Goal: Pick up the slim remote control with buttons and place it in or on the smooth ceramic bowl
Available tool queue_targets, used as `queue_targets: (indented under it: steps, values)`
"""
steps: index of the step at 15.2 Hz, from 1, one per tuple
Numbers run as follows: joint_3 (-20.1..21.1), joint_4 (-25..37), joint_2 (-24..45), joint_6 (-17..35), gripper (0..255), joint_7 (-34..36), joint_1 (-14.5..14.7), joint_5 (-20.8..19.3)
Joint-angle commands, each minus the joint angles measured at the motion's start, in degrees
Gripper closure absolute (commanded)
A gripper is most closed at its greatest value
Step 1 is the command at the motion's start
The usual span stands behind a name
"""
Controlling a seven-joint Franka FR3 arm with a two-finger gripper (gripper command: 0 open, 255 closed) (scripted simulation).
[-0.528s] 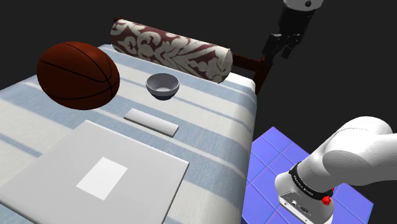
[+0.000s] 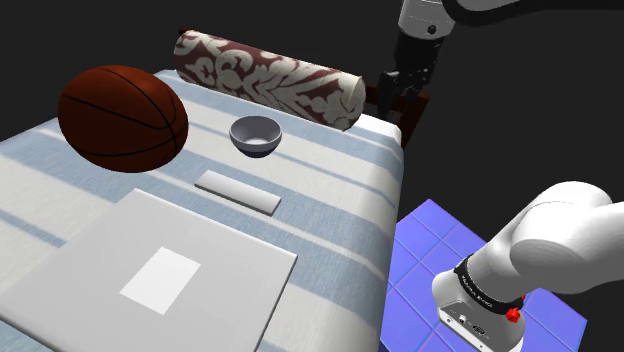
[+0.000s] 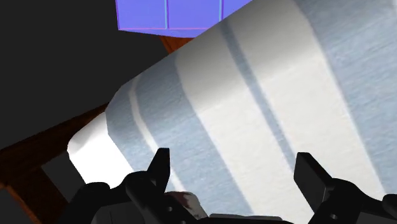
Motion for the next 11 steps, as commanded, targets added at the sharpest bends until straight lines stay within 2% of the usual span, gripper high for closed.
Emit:
queue_targets:
  steps: [1, 11]
  values:
    - [1.11, 0.47, 2.81, 2.41, 0, 0.49, 0.79, 0.71]
    - [7.81, 5.57, 18.81, 13.21, 0, 4.35, 4.48, 2.38]
